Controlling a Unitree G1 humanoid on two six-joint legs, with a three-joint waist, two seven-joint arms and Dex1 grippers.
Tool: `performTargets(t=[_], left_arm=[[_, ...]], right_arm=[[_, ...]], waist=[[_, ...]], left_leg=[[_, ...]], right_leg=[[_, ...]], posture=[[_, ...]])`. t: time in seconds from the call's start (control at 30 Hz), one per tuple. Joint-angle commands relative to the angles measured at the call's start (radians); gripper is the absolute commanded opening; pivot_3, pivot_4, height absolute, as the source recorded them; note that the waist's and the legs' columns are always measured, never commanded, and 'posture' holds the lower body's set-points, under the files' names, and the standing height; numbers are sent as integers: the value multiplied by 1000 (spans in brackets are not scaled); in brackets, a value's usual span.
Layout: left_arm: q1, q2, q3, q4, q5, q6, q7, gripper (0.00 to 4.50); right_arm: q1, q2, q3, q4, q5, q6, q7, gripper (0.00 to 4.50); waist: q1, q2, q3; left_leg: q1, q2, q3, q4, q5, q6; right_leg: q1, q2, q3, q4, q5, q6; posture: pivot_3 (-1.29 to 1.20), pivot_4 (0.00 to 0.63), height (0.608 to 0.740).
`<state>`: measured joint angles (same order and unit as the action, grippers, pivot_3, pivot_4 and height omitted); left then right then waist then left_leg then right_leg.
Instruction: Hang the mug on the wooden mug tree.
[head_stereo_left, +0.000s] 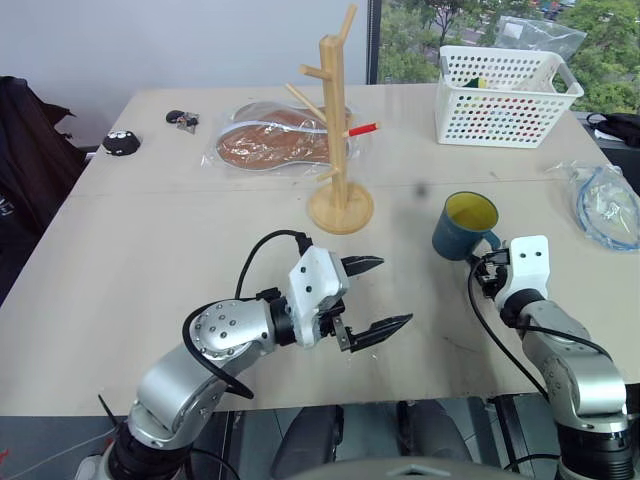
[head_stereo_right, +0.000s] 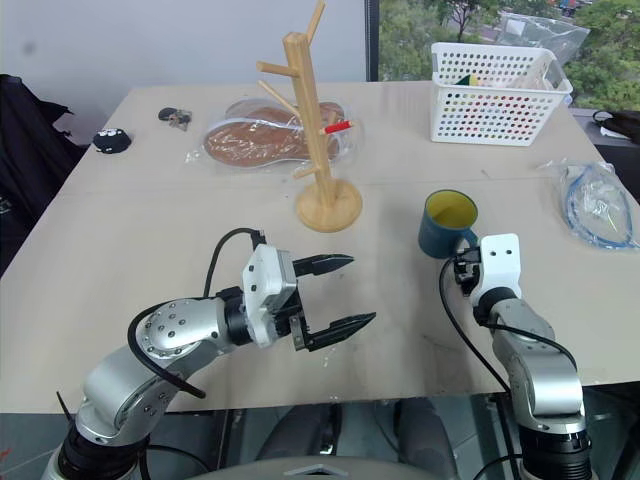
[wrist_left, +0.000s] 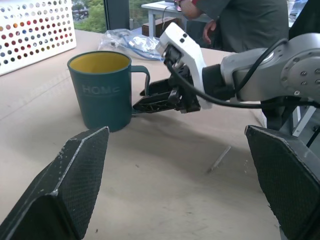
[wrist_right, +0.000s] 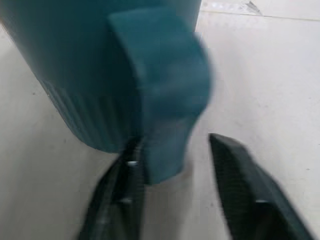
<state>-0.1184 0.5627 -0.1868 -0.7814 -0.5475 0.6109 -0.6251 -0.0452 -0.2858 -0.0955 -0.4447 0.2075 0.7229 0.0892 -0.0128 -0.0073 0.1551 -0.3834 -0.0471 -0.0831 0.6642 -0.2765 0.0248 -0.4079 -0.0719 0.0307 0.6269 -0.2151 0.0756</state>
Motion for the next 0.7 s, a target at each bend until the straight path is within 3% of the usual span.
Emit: performTargets(t=[0.03,0.37,0.53,0.7], left_arm=[[-6,4,19,-63,-19,5,12,4500],[10,6,42,-21,-12,-23,1,4500],[81,-55,162,78,-24,-126,13,4500],[135,-207,217,76,-3,-253,120,4500]], right_arm=[[-29,-3,-19,2,-9,-39,9,29],[-83,-54,-25,51,-8,-82,85,29],[-222,-211,7,96,78,-207,399,29],[-457,-404,100,250,80,-327,731,29]], waist=[[0,0,0],[0,0,0],[-6,3,2],[-1,2,2]], left_leg=[[0,0,0,0,0,0],[0,0,0,0,0,0],[1,0,3,0,0,1],[1,1,2,1,-1,2]], right_leg=[[0,0,0,0,0,0],[0,0,0,0,0,0],[0,0,2,0,0,0],[1,0,0,-1,0,0]], posture=[[0,150,740],[0,150,740],[0,150,740],[0,150,740]])
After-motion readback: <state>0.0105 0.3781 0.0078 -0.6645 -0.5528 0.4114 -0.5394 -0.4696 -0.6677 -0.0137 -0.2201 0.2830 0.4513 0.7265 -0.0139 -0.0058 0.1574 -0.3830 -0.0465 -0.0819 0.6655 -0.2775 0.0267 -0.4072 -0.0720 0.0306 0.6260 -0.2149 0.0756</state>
